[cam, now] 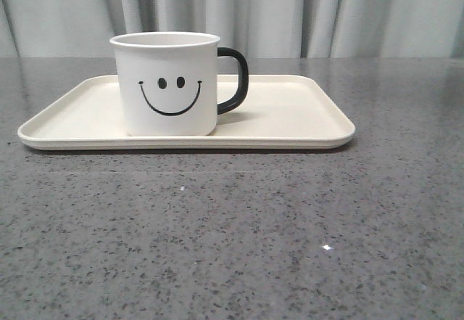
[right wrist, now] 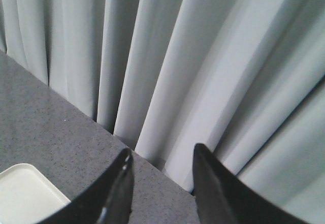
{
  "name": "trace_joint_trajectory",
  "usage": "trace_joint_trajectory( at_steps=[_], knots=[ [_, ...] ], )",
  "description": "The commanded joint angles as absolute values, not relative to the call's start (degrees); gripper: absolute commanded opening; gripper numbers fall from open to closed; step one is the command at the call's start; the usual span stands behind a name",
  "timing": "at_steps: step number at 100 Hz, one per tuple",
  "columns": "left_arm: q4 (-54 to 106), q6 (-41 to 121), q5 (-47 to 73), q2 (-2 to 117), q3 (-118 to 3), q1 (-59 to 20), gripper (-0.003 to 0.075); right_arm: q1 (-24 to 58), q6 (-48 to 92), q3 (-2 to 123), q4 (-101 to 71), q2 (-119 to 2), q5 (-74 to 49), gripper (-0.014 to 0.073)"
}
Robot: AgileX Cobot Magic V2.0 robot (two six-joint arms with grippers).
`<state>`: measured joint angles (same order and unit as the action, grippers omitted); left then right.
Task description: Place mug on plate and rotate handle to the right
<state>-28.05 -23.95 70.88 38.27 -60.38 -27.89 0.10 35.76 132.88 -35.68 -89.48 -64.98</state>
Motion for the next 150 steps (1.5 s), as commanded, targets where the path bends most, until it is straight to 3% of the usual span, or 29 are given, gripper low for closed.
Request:
trace_joint_trajectory(
  at_steps=[1,39,58,68,88,90,110,150],
  knots=[
    [-29.5,-24.5,67.0,38.4,-61.6,-28.3,-0.002,-2.0,35.5,130.5,-38.6,-83.7,-60.7,0.0297],
    [-29.5,-24.5,65.7,38.4,-61.6,-28.3,-0.002,-3.8,36.4,101.7,-33.8,-58.3,-52.9,0.0297],
    [-29.3,-24.5,64.3,38.4,-61.6,-28.3,-0.002,-3.8,30.4,84.1,-24.2,-42.8,-48.2,0.0274],
    [-29.3,-24.5,63.7,38.4,-61.6,-28.3,-0.002,-3.8,28.8,75.0,-20.2,-35.7,-46.9,0.0206],
    [-28.9,-24.5,62.8,38.4,-61.6,-28.3,-0.002,-3.8,28.2,60.1,-19.0,-25.8,-44.8,-0.0076],
    [-28.7,-24.5,62.7,38.4,-61.6,-28.3,-0.002,-3.8,28.1,58.9,-19.0,-25.1,-44.4,-0.0066],
    [-27.9,-24.5,60.4,38.4,-61.6,-28.3,-0.002,-3.8,28.1,52.8,-17.7,-21.3,-42.7,-0.0058],
    [-27.0,-24.5,59.0,38.5,-61.6,-28.3,-0.002,-3.8,28.1,52.7,-17.7,-21.3,-47.5,-0.0058]
  ],
)
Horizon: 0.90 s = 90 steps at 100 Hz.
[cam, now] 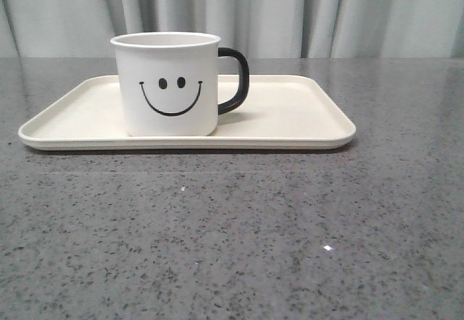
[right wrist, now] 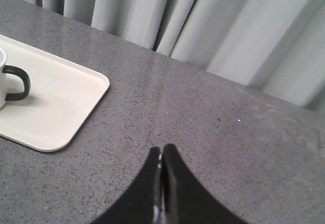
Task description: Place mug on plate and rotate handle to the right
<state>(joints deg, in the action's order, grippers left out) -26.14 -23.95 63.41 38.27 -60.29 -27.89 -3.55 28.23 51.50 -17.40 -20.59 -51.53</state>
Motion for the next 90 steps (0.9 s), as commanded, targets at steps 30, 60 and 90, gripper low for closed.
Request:
trace_joint_trajectory(
  at_steps=[30,60,90],
  knots=[
    [-25.4,-24.5,58.9,38.5,-61.6,-28.3,-0.002,-3.8,28.1,52.7,-17.7,-21.3,-47.5,-0.0058],
    [-25.5,-24.5,58.9,38.5,-61.6,-28.3,-0.002,-3.8,28.1,52.7,-17.7,-21.3,-47.5,-0.0058],
    [-25.2,-23.1,42.5,30.9,-55.3,-16.8,-0.002,-3.8,28.1,52.7,-17.7,-21.3,-47.5,-0.0058]
  ],
)
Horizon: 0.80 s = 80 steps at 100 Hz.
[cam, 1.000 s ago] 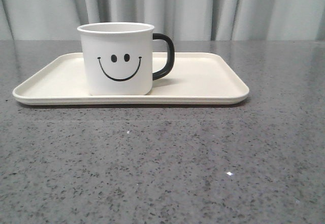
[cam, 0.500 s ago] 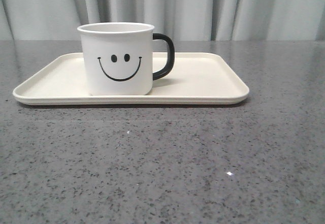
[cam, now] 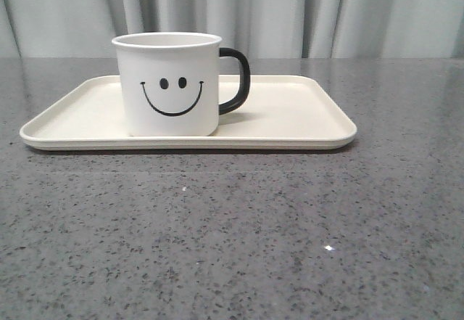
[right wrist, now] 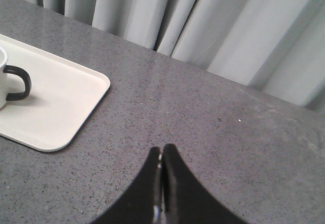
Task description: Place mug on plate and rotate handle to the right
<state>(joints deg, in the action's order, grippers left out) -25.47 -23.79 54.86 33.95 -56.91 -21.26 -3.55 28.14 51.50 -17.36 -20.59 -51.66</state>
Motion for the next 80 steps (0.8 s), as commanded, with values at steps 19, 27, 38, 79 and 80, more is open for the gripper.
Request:
trace_joint_trajectory(
  at_steps=[19,27,38,79,80],
  knots=[
    [-21.2,-19.4,24.1,20.2,-42.3,-9.8,-0.002,-3.8,28.1,52.7,-17.7,-21.3,-47.5,-0.0058],
    [-20.1,-19.4,19.1,16.3,-36.8,-8.2,-0.002,-3.8,28.1,52.7,-17.7,-21.3,-47.5,-0.0058],
    [-18.4,-19.4,13.1,12.3,-28.9,-5.6,-0.002,-3.8,28.1,52.7,-17.7,-21.3,-47.5,-0.0058],
    [-16.3,-19.5,-3.3,1.2,-8.3,0.6,-0.002,-3.8,28.1,52.7,-17.7,-21.3,-47.5,-0.0058],
    [-16.3,-19.5,-3.3,1.1,-8.0,0.6,-0.002,-3.8,28.1,52.7,-17.7,-21.3,-47.5,-0.0058]
  ],
)
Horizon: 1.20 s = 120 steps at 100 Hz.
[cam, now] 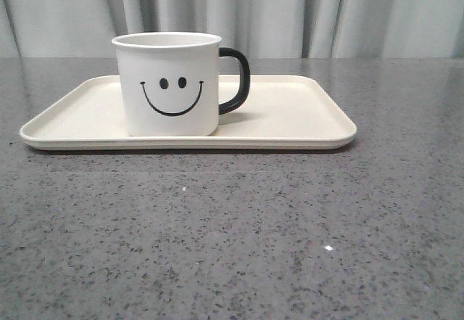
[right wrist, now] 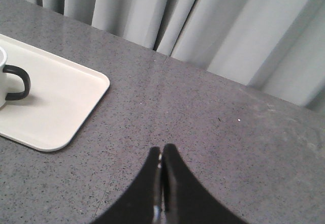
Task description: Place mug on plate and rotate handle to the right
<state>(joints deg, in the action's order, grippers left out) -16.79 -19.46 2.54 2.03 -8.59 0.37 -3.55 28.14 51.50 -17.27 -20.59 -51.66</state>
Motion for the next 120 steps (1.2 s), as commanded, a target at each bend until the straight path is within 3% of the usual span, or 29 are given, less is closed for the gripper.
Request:
trace_joint_trajectory(
  at_steps=[1,30,120],
  knots=[
    [-16.3,-19.5,-3.3,0.9,-8.0,0.6,-0.002,-3.8,28.1,52.7,-17.7,-21.3,-47.5,-0.0058],
    [-16.6,-19.5,-9.8,-1.9,0.8,0.9,-0.002,-3.8,28.1,52.7,-17.7,-21.3,-47.5,-0.0058],
    [-17.9,-19.4,-9.0,-1.9,0.5,3.1,-0.002,-3.8,28.1,52.7,-17.7,-21.3,-47.4,-0.0058]
  ],
)
